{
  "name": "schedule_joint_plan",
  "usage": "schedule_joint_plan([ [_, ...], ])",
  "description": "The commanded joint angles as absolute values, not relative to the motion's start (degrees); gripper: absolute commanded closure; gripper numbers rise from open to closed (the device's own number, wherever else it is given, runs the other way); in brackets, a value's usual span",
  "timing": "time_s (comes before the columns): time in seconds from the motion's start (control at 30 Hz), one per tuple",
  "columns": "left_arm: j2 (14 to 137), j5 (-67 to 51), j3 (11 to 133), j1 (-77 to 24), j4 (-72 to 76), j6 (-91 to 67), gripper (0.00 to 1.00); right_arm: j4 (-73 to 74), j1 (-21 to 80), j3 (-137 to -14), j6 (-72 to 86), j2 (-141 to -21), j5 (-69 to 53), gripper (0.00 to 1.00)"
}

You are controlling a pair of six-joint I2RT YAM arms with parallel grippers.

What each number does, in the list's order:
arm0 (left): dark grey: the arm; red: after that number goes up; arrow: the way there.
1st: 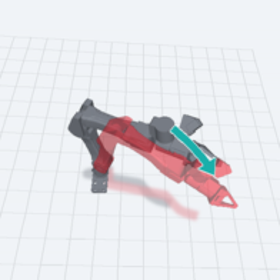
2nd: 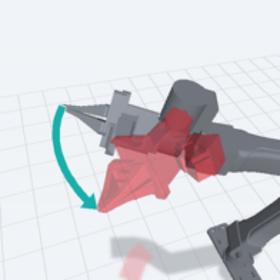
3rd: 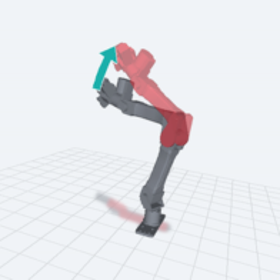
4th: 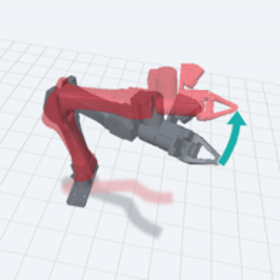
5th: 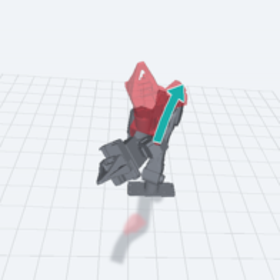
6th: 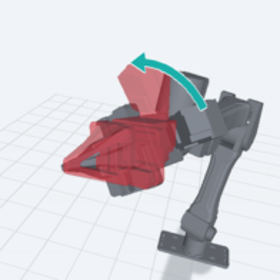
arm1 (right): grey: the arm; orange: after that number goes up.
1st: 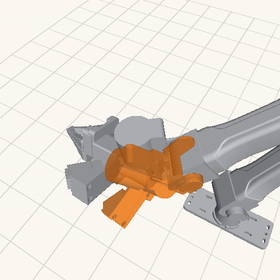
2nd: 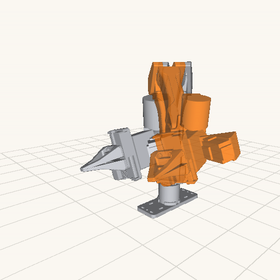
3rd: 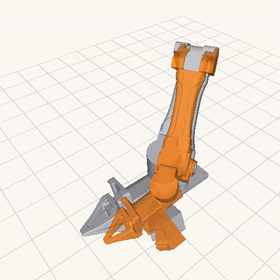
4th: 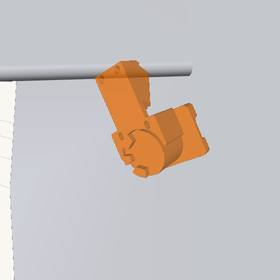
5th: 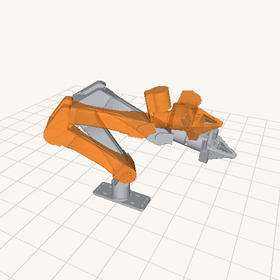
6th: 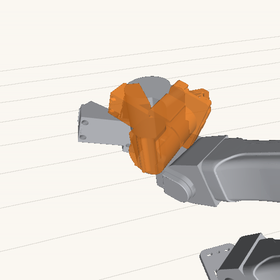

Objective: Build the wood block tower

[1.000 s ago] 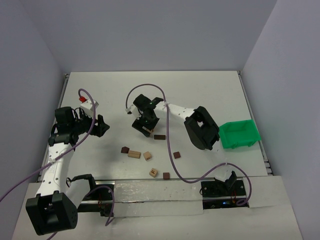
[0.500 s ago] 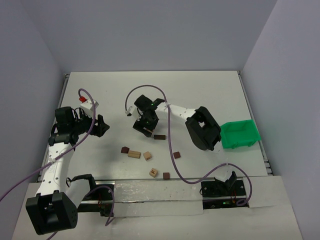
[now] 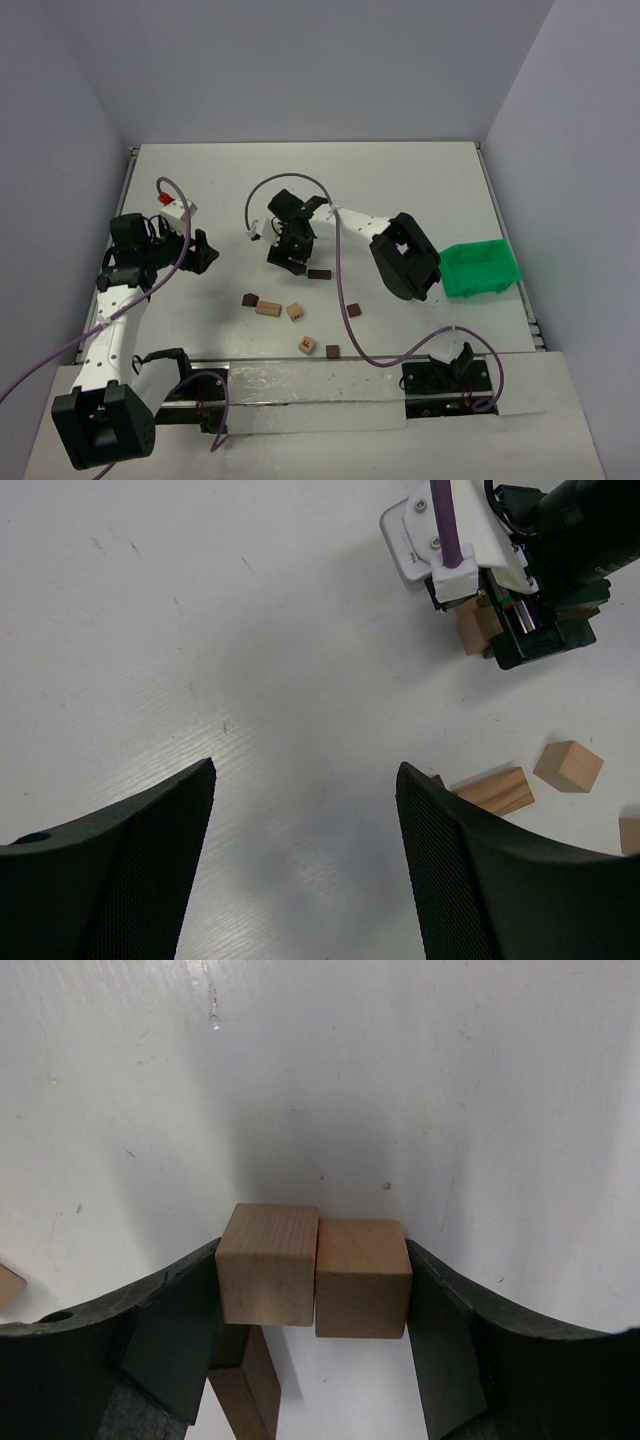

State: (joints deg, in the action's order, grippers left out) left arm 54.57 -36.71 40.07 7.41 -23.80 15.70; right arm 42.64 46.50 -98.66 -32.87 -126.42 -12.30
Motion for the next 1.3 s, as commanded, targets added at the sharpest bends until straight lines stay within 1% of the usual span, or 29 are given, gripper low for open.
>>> schedule_joint_plan([
  [0.0,54.49,-38.01,41.57,8.00,-22.76,16.39,0.21,47.63,46.67,-101.95,-38.54,-129.48,-13.75,0.26],
  [0.23,54.42,-39.13,41.41,8.55,-22.58,15.45,0.21,47.05,46.56,-101.14,-42.61,-130.34,-12.75,0.26],
  [0.4,54.61,-39.55,41.72,9.08,-22.44,15.29,0.21,46.36,45.91,-101.44,-44.19,-130.35,-14.13,0.26],
  [0.47,54.79,-39.67,41.89,9.20,-22.50,15.17,0.21,46.82,45.67,-102.07,-45.00,-130.58,-14.89,0.27],
  [0.63,54.93,-39.76,41.98,9.52,-22.41,15.26,0.21,47.69,45.62,-101.69,-45.23,-129.81,-16.46,0.35],
  [0.93,54.84,-40.40,42.06,9.49,-22.17,14.65,0.21,46.70,45.70,-96.88,-44.49,-125.06,-18.83,0.38],
  [1.07,54.84,-40.34,42.26,9.58,-22.31,14.52,0.21,47.56,45.75,-98.04,-45.18,-125.26,-18.83,0.33],
  [1.17,54.67,-40.33,42.37,9.58,-22.49,14.58,0.21,47.40,45.79,-98.35,-45.01,-125.59,-18.22,0.21],
  [1.23,54.62,-40.17,42.31,9.58,-22.59,14.61,0.20,47.36,45.79,-98.25,-44.53,-125.40,-18.16,0.16],
  [1.27,54.61,-40.17,42.28,9.61,-22.59,14.68,0.20,47.17,45.82,-98.06,-44.27,-125.28,-18.16,0.11],
])
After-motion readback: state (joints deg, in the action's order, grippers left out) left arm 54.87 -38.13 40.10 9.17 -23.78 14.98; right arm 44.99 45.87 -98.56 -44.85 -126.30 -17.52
